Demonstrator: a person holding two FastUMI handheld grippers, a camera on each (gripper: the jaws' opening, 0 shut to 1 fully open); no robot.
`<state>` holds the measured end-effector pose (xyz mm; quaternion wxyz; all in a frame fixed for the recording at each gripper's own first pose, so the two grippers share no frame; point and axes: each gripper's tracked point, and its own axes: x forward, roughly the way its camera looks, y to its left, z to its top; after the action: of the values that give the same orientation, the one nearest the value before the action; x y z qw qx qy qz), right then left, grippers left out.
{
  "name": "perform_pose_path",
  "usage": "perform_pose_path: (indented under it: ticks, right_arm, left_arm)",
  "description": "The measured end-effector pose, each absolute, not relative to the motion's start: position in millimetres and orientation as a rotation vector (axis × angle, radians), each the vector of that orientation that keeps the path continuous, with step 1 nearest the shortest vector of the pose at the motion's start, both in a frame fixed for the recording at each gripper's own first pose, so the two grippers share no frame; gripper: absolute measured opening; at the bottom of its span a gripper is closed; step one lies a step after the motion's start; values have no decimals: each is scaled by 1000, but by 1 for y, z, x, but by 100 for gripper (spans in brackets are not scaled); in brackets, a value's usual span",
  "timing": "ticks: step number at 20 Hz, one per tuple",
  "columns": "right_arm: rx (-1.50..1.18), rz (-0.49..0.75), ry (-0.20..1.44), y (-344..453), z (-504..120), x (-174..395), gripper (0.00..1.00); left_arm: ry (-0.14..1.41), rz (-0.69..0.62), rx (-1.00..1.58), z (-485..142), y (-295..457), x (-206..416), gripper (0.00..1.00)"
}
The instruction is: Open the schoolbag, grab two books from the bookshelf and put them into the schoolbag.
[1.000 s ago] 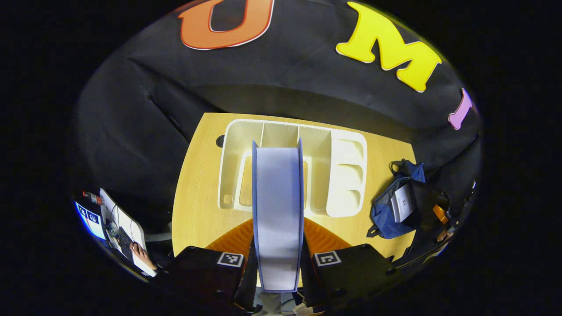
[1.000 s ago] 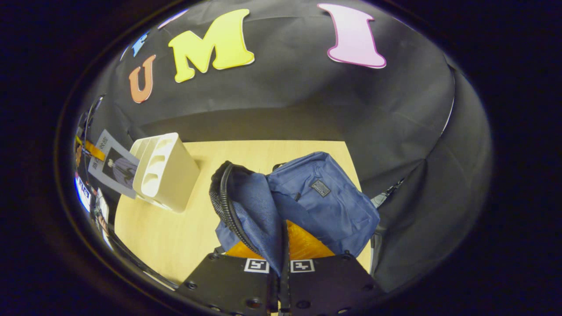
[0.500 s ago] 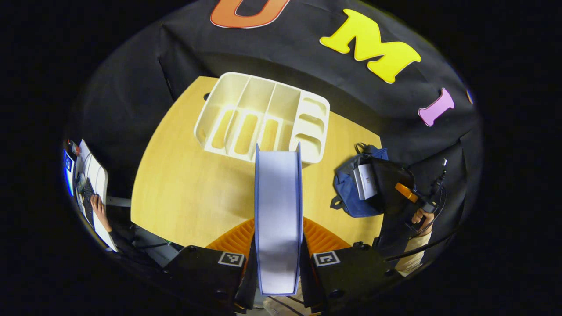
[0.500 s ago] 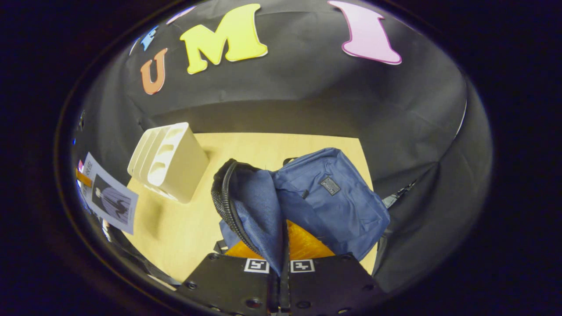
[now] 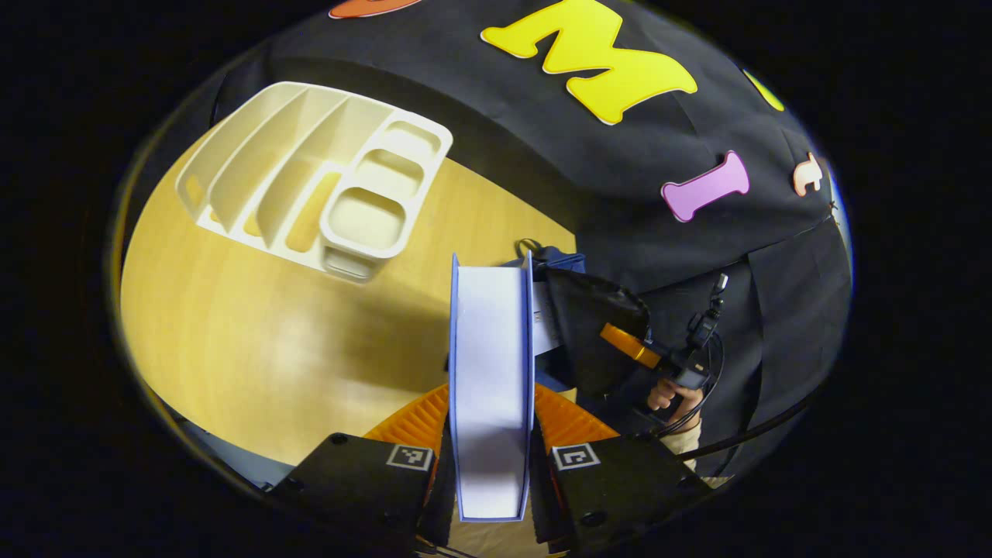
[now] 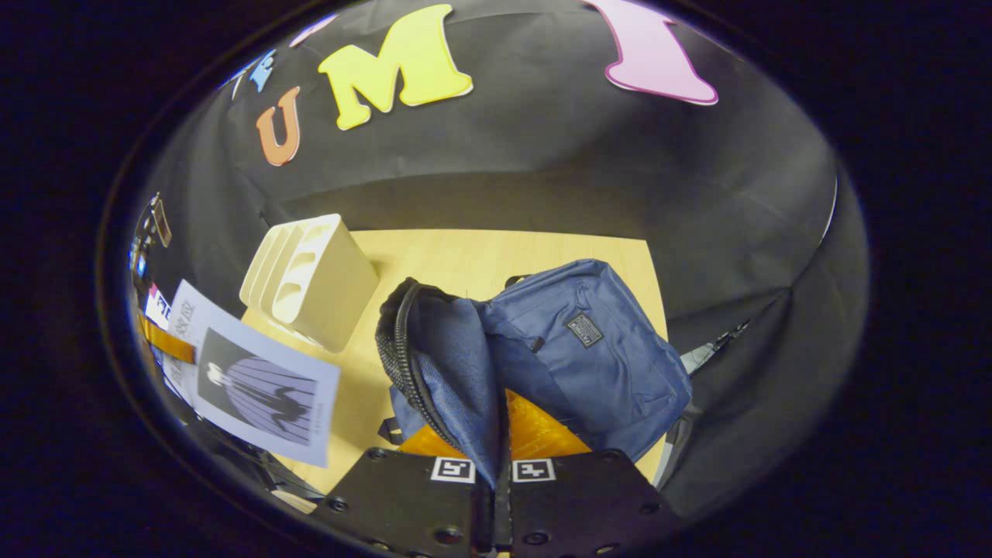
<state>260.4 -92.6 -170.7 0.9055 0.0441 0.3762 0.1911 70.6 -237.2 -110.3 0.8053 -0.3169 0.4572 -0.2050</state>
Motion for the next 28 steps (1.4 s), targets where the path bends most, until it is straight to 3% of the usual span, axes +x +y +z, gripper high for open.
perform_pose_path:
  ticks: [11, 12, 13, 16, 17, 20, 28]
  right_arm:
    - [-20, 457, 765, -76, -144, 272, 3]
    - [-47, 484, 755, -69, -142, 271, 2]
    - [-78, 501, 750, -64, -142, 271, 2]
    - [-122, 554, 760, -51, -144, 266, 3]
    - [-127, 578, 768, -45, -147, 263, 3]
    - [-145, 625, 793, -36, -153, 257, 3]
    - [-193, 628, 802, -31, -159, 254, 3]
  left_arm:
    - [873, -521, -1098, -212, -391, 163, 42]
    - [847, -531, -1123, -218, -400, 170, 46]
    - [820, -545, -1134, -224, -408, 177, 42]
    - [758, -570, -1190, -231, -430, 191, 46]
    - [731, -569, -1220, -233, -434, 196, 42]
    - [670, -594, -1281, -244, -462, 212, 42]
    - [614, -628, -1381, -260, -514, 255, 41]
